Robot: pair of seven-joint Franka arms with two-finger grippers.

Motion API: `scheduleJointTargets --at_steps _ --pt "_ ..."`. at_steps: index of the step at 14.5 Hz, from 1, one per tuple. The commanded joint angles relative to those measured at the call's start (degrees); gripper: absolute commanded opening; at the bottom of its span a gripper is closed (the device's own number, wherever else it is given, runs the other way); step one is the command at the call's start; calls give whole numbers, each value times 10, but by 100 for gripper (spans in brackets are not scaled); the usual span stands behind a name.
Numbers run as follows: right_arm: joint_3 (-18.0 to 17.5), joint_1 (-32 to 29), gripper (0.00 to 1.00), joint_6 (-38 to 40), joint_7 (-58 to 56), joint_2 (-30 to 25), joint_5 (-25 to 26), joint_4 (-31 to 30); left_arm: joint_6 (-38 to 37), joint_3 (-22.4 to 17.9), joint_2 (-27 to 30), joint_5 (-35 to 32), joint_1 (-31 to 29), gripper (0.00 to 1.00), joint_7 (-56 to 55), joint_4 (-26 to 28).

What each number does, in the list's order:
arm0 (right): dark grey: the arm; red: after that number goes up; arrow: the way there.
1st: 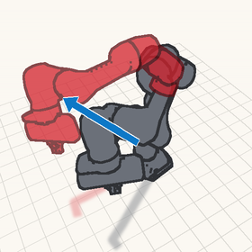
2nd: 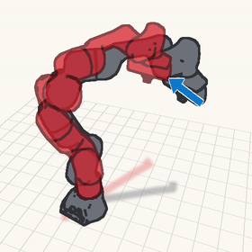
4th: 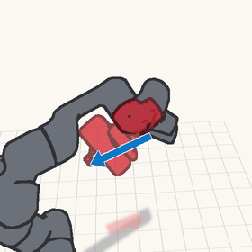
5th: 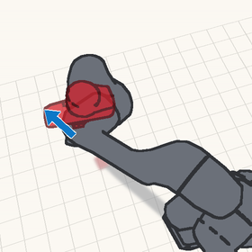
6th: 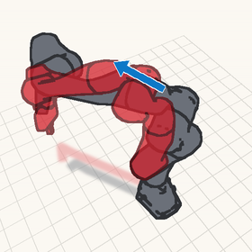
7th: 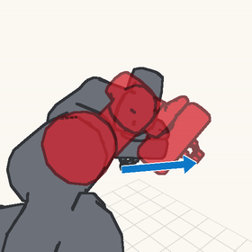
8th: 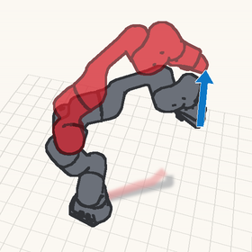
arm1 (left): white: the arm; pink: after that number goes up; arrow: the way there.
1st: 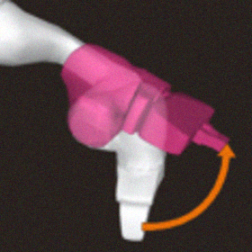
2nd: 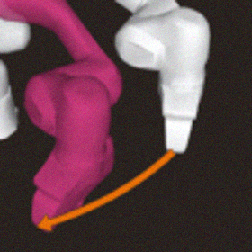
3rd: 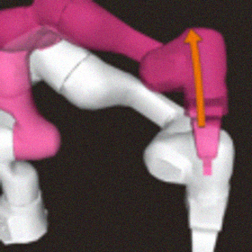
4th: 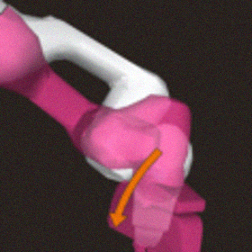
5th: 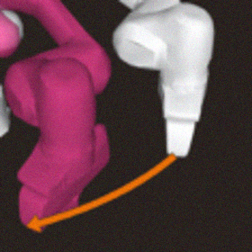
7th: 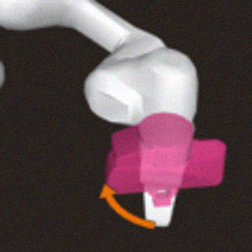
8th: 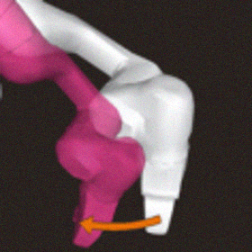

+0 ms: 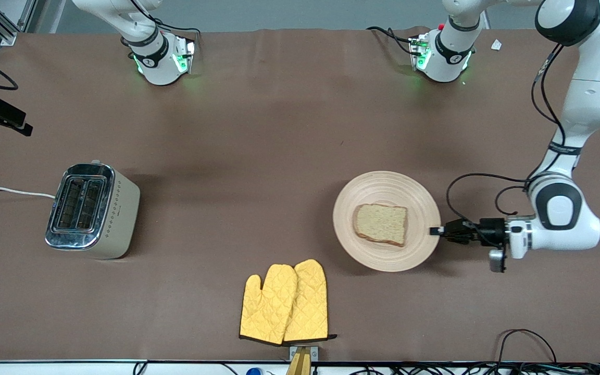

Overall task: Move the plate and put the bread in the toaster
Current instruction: 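Slide the plate with the left gripper toward the table's middle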

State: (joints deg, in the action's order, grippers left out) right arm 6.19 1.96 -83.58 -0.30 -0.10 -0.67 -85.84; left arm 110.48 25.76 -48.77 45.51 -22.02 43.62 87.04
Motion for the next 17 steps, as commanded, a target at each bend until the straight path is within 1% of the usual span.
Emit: scheduleJointTargets --at_steps 1,3,6,9,13,16,17 --pt "-6 -5 100 3 8 -6 2 -4 37 6 8 14 55 0 -34 1" --pt "-6 -5 100 3 8 -5 2 -4 71 7 7 31 98 0 -56 6" --pt "-6 -5 100 3 8 -6 2 -4 139 10 8 103 149 0 -56 40" --pt "-6 -5 100 3 8 -6 2 -4 210 25 6 164 185 0 -46 70" --pt "-6 -6 100 -4 2 -4 1 -2 249 30 3 219 229 1 -30 85" --pt "-5 -7 100 -4 0 5 0 0 257 30 -1 237 233 1 18 99" --pt "-6 -3 100 -4 -1 5 0 -1 265 30 -2 252 237 1 42 107"
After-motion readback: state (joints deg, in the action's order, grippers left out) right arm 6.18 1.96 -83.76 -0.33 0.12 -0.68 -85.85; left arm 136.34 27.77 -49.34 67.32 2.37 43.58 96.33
